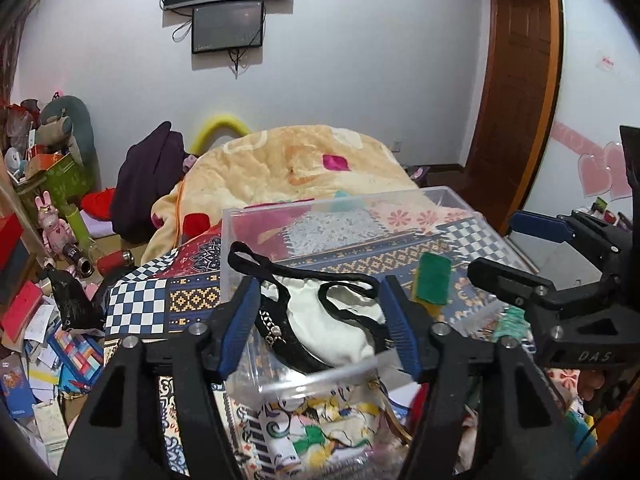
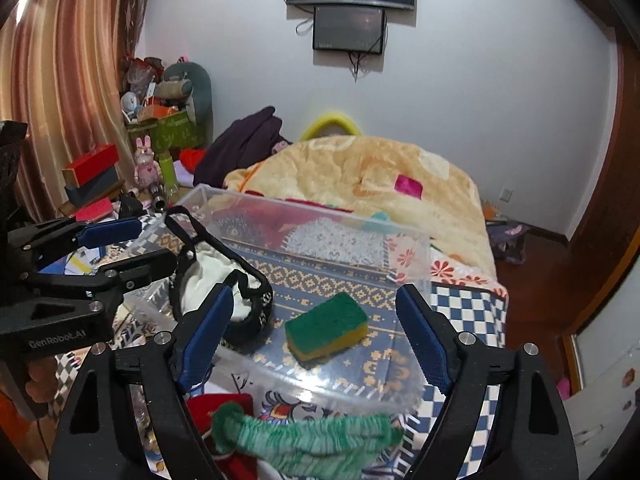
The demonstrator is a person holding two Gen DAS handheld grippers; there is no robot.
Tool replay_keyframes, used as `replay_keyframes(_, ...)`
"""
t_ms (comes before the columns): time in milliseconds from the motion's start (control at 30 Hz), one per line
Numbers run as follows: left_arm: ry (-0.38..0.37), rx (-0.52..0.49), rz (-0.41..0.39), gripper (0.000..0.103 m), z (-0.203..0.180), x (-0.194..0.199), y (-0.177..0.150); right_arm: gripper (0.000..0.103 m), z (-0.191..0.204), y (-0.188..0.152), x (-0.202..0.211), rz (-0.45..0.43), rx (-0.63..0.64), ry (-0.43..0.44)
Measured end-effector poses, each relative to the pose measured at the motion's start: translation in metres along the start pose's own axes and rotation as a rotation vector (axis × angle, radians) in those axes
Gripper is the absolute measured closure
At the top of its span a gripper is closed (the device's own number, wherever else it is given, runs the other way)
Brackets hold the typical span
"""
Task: Organize soft objects
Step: 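Grasp the silver tinsel bag with the left tool while the right tool grasps the white cloth bag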
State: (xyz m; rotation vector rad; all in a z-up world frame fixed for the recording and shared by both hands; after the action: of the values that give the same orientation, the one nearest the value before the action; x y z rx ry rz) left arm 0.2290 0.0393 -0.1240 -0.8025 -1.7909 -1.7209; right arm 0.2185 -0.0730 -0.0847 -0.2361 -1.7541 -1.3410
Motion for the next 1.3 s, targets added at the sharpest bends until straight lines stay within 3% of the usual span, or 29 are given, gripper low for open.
replay_keyframes(367,-0.019,0.013,-0.053,0.032,0.002,0.040,-0.026,0.018,0.002,-0.027,0.037,-0.079,-0.032,0.023)
replay_keyframes(867,-0.074,0.005,0.067,0.030,-0.014,0.028,-0.107,0.018,0.032,-0.107,0.013,0.088,-0.058,0.139)
replay_keyframes(1000,-0.092,-0.005,0.072,0.023,-0.022,0.027,-0.119,0.019,0.038,-0.121,0.007,0.128,-0.049,0.166)
replay_keyframes(1033,-0.096,-0.003,0.074,0.022,-0.023,0.026,-0.121,0.021,0.038,-0.124,0.006,0.136,-0.051,0.174)
replay_keyframes(1100,-0.102,0.000,0.087,0.022,-0.026,0.023,-0.125,0.037,0.039,-0.128,0.004,0.149,-0.051,0.183)
replay_keyframes(1233,-0.095,0.002,0.104,0.022,-0.027,0.015,-0.130,0.053,0.037,-0.134,0.001,0.165,-0.057,0.190)
replay_keyframes(1300,-0.097,0.007,0.105,0.022,-0.027,0.014,-0.130,0.066,0.037,-0.136,0.000,0.169,-0.064,0.201)
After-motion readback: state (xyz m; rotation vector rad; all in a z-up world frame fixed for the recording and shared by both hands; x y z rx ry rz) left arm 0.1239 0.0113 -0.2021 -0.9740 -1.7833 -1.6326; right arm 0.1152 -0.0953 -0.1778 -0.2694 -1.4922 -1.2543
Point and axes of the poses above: each gripper's, at about its wrist camera, not at the fingertips, and x roughly against the way its jaws point, z to its left, y to its top, the point moved 8 cm from there along -x, roughly the way its jaws point, and after that the axes turned 11 degrees about z, right-handed, at the moved point
